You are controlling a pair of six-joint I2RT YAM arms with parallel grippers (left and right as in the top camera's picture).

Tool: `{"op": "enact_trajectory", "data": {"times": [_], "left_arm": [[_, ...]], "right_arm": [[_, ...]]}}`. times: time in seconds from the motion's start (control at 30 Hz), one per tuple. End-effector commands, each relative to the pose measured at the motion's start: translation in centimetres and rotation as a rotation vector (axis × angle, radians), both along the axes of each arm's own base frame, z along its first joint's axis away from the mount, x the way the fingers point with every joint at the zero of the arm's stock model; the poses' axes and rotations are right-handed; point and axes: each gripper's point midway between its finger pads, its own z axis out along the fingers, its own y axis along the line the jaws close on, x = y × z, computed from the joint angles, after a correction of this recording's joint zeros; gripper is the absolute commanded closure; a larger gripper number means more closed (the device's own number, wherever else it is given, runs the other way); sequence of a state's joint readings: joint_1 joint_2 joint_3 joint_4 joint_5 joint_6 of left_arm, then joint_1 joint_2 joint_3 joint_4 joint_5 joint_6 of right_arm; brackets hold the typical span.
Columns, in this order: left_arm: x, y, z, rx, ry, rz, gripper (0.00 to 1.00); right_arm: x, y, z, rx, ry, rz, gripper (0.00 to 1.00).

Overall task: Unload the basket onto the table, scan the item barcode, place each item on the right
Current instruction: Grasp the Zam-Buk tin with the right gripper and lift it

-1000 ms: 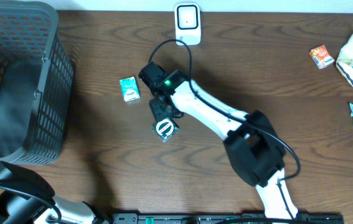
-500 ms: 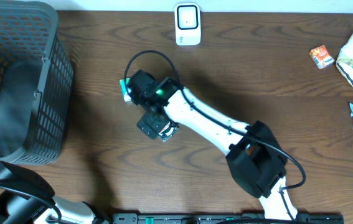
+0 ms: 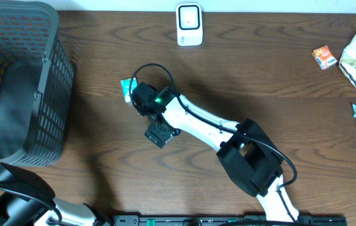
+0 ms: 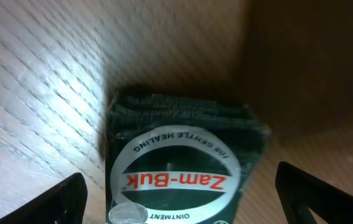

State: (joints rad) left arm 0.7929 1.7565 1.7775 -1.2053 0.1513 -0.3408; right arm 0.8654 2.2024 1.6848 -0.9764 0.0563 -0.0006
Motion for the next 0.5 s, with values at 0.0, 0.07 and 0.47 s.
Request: {"op": "enact_trajectory", "data": {"times": [0.0,0.07,0.47], "left_arm": [[-0.18,0.05,-0.29,-0.007,0.01,0.008,0.02],[-0.17,0.05,-0.29,-0.008,0.01,0.008,0.02],[-0.18,0.05,-0.29,-0.007,0.01,0.008,0.02]], "right_arm": [[-1.08,-0.86,-1.97,-0.019,0.037,-0.014,0.08],[-1.19,-0.98,-2.13,-0.021,0.04,-0.024,0.1],[-0.72,-0.43,-2.0,0.008,0.024,-0.109,0.24]]}}
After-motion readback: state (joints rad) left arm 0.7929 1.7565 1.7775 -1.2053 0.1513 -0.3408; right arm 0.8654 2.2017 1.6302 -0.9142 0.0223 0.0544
